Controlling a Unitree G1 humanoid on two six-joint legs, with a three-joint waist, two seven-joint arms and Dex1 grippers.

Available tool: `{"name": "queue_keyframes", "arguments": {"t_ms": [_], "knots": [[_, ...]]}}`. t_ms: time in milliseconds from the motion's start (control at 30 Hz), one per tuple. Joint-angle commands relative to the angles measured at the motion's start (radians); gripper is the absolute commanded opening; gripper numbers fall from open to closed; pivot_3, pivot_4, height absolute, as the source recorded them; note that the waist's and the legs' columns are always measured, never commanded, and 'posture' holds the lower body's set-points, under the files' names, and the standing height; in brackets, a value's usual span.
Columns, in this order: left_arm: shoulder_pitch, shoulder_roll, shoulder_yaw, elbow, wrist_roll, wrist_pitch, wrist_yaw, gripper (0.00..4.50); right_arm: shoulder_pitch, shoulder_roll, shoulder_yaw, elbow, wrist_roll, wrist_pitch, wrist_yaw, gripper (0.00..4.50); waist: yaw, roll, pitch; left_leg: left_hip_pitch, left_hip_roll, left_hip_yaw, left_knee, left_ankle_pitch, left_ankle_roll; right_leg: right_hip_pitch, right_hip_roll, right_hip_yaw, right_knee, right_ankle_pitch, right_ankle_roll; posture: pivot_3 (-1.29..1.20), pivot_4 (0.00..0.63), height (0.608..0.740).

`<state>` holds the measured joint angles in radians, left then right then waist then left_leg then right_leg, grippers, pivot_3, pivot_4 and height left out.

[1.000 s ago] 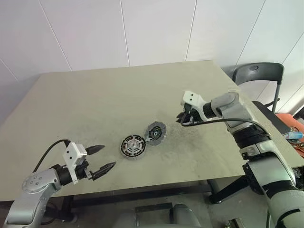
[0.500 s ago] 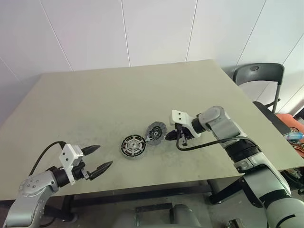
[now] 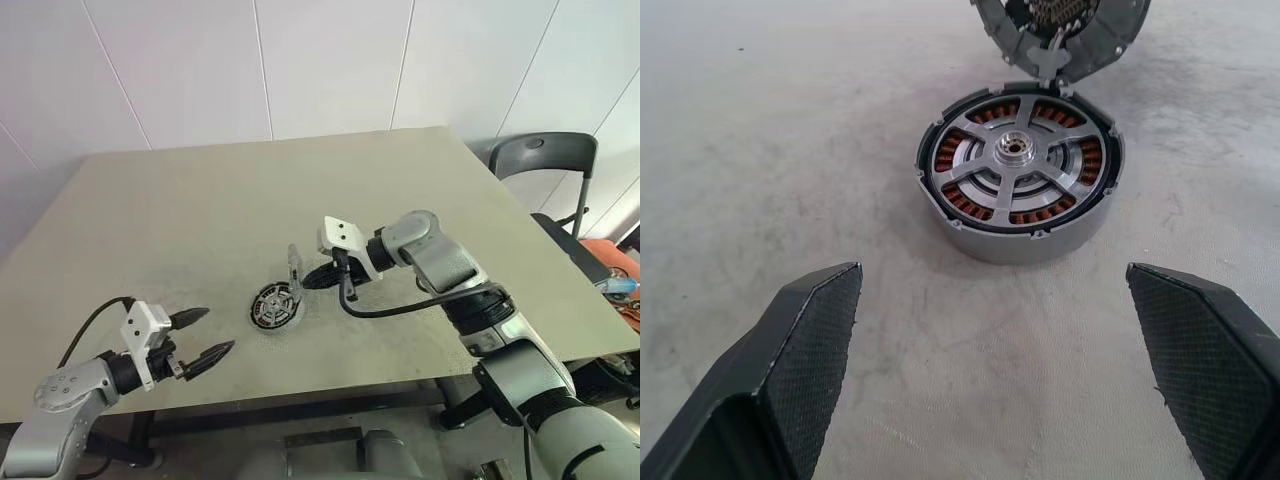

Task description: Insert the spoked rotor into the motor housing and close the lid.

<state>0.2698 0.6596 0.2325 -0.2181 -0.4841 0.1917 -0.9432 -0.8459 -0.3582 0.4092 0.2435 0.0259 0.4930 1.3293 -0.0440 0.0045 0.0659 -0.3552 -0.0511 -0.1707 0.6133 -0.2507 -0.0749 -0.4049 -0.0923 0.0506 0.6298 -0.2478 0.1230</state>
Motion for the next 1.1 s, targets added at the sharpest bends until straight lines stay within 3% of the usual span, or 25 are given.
{"name": "queue_keyframes", "arguments": {"t_ms": [33,400,633,800,900,1100], "knots": [[-0.003,0.009,0.033,-0.036,-0.011,-0.004,0.004,4.5,-0.016,0.025,0.019,-0.017,0.017,-0.02,-0.002,0.07,0.0,0.0,0.0,0.0,0.0,0.0,0.0,0.0,0.0,0.0,0.0,0.0,0.0,0.0,0.0,0.0,0.0,0.74],[-0.005,0.007,0.025,-0.052,-0.007,0.001,0.014,4.5,-0.006,0.009,0.092,0.121,-0.107,-0.185,-0.092,0.07,-0.001,0.0,0.0,0.0,0.0,0.0,0.0,0.0,0.0,0.0,0.0,0.0,0.0,0.0,0.0,0.0,0.0,0.74],[-0.011,0.009,0.022,-0.055,-0.006,0.007,0.015,4.5,-0.004,0.044,0.042,0.111,-0.037,-0.144,-0.076,0.07,-0.002,0.0,0.0,0.0,0.0,0.0,0.0,0.0,0.0,0.0,0.0,0.0,0.0,0.0,-0.001,0.0,0.0,0.74],[-0.005,0.009,0.026,-0.063,-0.006,0.013,0.017,4.5,-0.014,0.008,-0.005,0.117,-0.006,-0.119,-0.058,0.07,0.0,0.0,0.0,0.0,0.0,0.0,0.0,0.0,0.0,0.0,0.0,0.0,0.0,0.0,-0.001,0.0,0.0,0.74],[-0.002,0.009,0.03,-0.065,-0.006,0.016,0.018,4.5,-0.03,-0.012,-0.062,0.119,0.05,-0.051,-0.034,0.58,0.001,0.0,0.0,0.0,0.0,0.0,0.0,0.0,0.0,0.0,0.0,0.0,0.0,0.0,-0.001,0.0,0.0,0.74],[-0.008,0.012,0.029,-0.06,-0.006,0.018,0.016,4.5,-0.048,-0.013,-0.077,0.198,0.024,-0.103,-0.088,2.6,-0.002,0.0,0.0,0.001,0.0,0.0,0.0,0.0,0.0,0.0,0.0,0.0,0.0,0.0,-0.001,0.0,0.0,0.74]]}}
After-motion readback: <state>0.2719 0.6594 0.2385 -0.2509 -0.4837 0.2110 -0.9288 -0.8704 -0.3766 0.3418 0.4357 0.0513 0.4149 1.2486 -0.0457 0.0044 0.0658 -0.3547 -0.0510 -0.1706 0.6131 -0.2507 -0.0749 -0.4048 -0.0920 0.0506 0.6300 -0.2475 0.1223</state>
